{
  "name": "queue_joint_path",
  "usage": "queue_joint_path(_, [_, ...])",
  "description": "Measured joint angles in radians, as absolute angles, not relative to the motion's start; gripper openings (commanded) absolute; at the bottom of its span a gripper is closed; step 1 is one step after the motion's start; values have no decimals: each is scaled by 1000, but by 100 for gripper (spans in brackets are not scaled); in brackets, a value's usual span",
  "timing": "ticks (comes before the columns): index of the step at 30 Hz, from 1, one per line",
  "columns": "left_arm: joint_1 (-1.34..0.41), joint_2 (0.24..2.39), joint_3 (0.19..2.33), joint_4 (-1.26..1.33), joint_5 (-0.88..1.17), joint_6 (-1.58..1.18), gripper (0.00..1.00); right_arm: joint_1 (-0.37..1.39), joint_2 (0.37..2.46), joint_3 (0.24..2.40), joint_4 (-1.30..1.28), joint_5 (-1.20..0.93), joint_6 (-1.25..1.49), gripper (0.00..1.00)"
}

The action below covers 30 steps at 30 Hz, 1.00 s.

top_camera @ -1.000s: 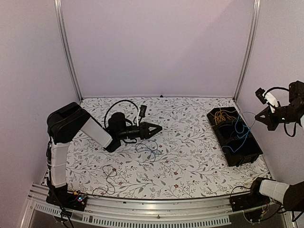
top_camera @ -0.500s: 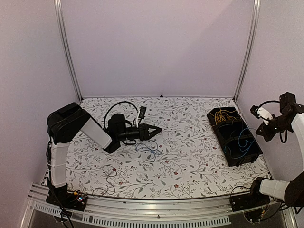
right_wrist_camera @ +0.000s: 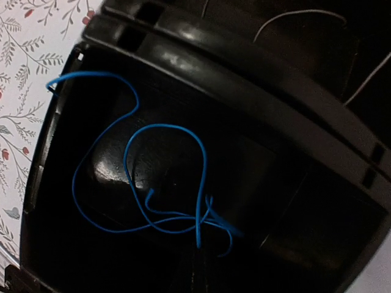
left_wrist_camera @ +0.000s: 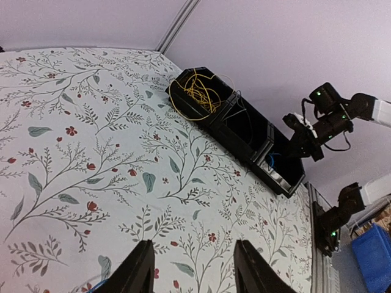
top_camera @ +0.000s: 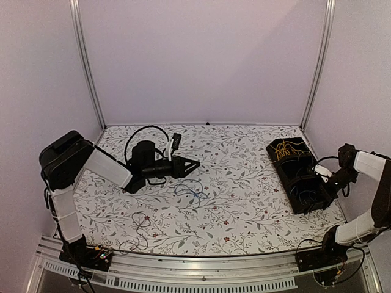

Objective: Untangle the cables

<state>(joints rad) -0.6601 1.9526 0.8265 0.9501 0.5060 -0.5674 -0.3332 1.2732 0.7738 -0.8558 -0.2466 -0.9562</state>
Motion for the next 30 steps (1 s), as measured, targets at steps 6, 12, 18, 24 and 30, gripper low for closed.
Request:
queue_joint_path(6, [-656,1859,838,698,412,-498,49,-321,1393,736,-788,-218,-950,24])
queue_joint_path(12, [-656,1790,867,362,255,-432,50,-306,1353,882,-863,-216,-917,47])
queue_joint_path(18, [-656,1734,873,126,177,-393,48,-163,1278,1068,-923,-221,-865,51])
queue_joint_path(24, [-670,1707,868,39,186,-324,47,112,1341,1128,-896,-254,-775,52])
queue_joint_path(30, [-720,1712,912,-16,207,-207,45,300,1510,1179,-833,-322,-707,52])
